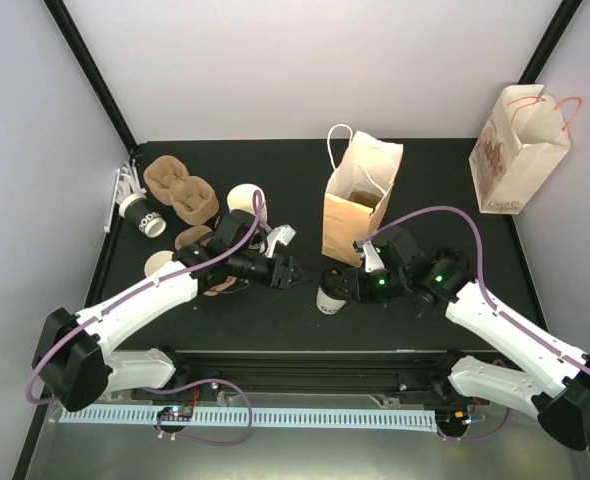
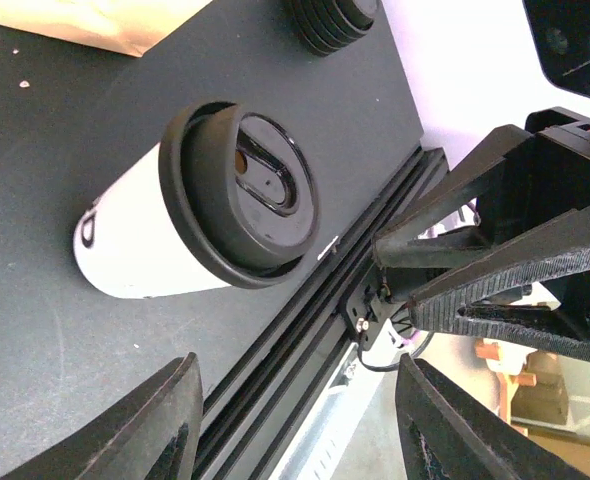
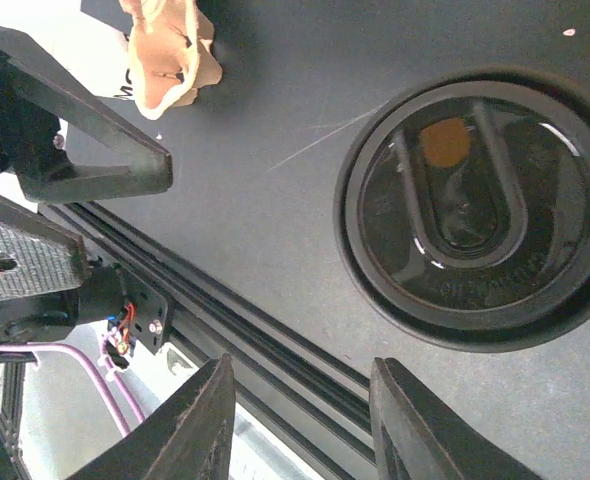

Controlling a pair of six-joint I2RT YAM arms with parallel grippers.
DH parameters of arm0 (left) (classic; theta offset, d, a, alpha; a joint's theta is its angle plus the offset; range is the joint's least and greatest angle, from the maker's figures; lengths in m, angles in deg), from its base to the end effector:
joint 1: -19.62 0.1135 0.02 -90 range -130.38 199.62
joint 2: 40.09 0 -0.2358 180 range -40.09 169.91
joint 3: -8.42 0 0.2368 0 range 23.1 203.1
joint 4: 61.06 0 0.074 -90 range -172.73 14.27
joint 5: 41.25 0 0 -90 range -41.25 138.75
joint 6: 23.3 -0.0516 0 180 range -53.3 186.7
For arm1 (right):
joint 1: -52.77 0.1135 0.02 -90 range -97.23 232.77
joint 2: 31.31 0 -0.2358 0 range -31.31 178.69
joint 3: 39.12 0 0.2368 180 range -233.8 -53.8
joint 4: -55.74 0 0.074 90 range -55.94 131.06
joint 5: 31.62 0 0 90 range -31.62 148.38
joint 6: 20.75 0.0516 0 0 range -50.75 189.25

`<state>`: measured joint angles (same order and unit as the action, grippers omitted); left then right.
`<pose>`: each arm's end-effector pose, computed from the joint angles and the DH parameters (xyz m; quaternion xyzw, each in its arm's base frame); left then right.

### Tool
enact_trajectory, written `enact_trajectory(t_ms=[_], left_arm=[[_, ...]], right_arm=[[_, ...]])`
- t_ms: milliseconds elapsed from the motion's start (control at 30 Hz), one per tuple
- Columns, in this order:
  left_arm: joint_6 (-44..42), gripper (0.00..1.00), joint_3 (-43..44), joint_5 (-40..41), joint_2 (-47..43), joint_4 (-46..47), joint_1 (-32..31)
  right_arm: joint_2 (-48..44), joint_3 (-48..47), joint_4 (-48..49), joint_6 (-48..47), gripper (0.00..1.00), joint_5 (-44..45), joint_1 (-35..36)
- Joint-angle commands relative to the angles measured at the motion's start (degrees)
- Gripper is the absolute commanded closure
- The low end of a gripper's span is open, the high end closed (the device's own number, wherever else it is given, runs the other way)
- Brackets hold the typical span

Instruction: Pack the takeout coffee

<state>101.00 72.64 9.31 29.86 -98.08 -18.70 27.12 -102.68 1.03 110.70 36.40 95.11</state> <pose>0.1824 -0.1859 0.2341 0.1654 0.8572 -0.4725 0.1209 0.1433 0.1567 0.2428 -0.0730 0.9207 0.3596 0.1330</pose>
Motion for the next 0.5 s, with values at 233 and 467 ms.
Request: enact_trajectory(t_ms=[233, 467], left_arm=[[-4.1, 0.44, 0.2, 3.1, -4.9, -2.3, 0.3], [-7.8, 0.44, 0.0, 6.6, -7.6, -5.8, 0.3]], right_arm=[[-0.1, -1.0, -3.4, -5.4, 0.54, 4.7, -0.1], [1.9, -5.1, -8.5, -9.8, 0.48, 8.7, -0.1]])
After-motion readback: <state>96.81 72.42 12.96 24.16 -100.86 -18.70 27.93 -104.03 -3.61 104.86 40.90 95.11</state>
